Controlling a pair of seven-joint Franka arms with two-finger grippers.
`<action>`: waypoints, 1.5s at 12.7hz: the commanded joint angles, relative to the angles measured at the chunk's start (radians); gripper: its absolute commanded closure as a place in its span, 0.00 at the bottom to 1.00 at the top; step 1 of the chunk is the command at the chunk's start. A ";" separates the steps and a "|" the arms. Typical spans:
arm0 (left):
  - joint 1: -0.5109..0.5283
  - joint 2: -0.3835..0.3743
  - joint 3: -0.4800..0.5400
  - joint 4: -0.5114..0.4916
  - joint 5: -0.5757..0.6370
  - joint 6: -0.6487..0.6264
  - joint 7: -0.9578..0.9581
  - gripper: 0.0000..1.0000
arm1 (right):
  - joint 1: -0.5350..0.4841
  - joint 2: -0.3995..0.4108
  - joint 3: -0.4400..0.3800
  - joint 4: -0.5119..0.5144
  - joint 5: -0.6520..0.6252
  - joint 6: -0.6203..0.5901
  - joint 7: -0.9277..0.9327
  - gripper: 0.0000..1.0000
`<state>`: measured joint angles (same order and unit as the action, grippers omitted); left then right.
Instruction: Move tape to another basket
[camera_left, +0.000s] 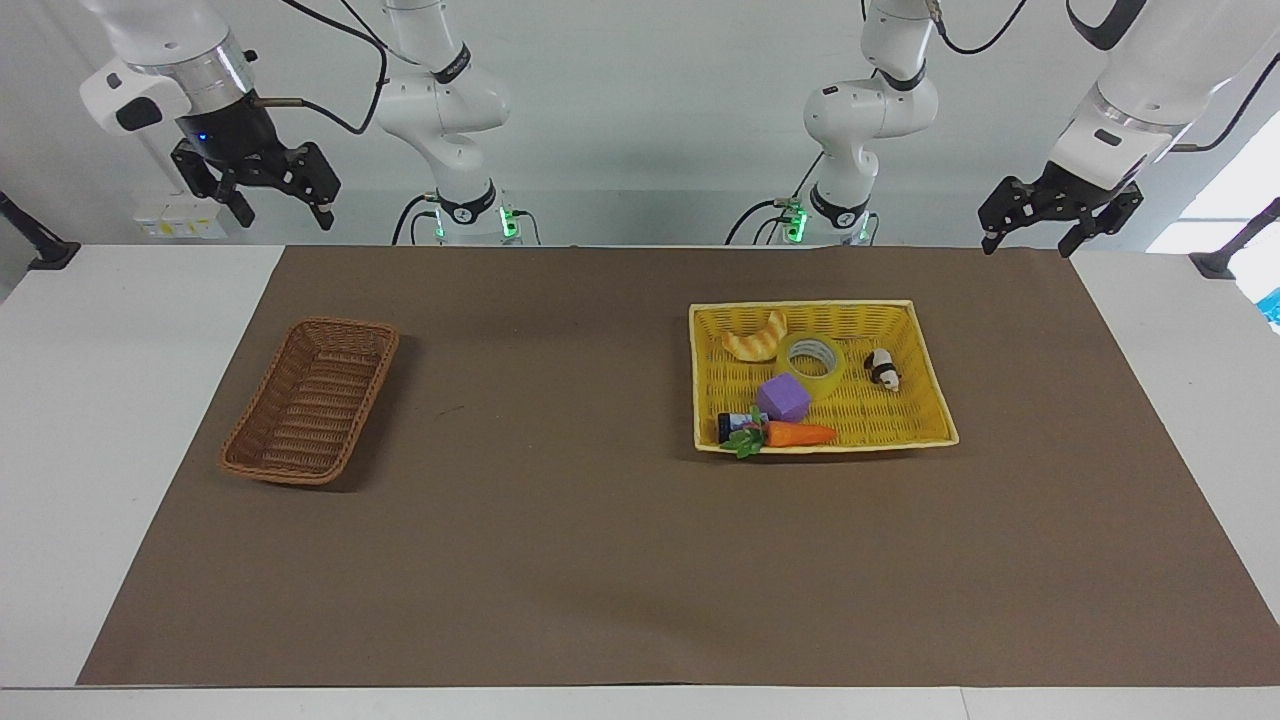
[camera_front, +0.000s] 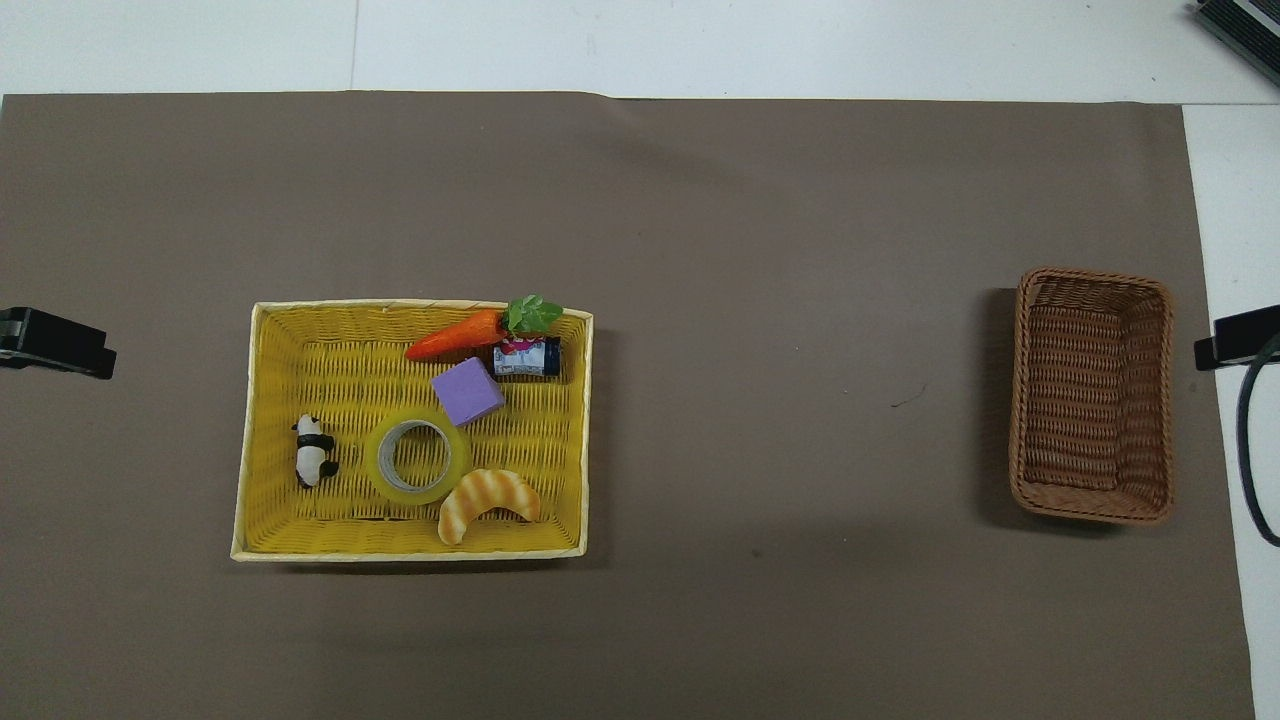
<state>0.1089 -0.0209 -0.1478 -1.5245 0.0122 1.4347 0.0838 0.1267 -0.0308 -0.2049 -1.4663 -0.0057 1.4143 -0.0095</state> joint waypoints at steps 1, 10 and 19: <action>-0.005 -0.033 0.005 -0.060 0.002 0.029 -0.004 0.00 | -0.006 -0.001 0.002 0.000 0.007 -0.015 0.000 0.00; -0.103 -0.072 0.002 -0.300 -0.046 0.220 -0.156 0.00 | -0.006 -0.008 0.002 -0.005 0.007 -0.014 0.005 0.00; -0.198 -0.104 0.002 -0.652 -0.083 0.524 -0.404 0.00 | -0.006 -0.008 0.002 -0.008 0.007 -0.014 0.006 0.00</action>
<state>-0.0458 -0.0977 -0.1596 -2.1079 -0.0594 1.8997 -0.2553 0.1266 -0.0308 -0.2052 -1.4673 -0.0057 1.4140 -0.0094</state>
